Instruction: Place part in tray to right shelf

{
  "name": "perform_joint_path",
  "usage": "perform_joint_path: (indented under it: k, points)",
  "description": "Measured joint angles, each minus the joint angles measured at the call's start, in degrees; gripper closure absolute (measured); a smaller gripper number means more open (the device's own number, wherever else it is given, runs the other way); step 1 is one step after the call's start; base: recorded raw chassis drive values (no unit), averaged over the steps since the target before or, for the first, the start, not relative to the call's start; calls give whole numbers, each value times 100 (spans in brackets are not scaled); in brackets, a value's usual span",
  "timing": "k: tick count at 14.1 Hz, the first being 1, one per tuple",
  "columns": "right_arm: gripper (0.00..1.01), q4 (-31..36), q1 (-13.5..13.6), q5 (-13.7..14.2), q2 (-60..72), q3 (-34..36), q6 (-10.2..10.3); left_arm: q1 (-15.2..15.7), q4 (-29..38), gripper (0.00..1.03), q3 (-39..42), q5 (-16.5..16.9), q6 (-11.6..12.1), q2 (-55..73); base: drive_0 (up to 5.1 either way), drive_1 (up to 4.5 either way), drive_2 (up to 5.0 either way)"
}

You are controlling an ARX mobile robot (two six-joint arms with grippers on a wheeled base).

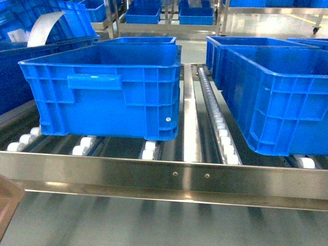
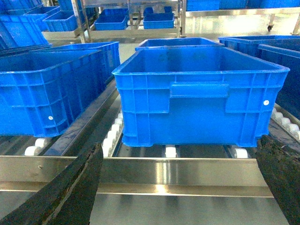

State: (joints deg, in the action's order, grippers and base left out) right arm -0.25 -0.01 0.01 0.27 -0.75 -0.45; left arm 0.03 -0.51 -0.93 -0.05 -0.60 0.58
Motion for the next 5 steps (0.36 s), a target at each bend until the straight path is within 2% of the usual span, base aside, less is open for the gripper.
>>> perform_joint_path:
  k: [5]
  points:
    - [3,2,0,0,0,0,0,0,0,89,0,2,0,0,0,0,0]
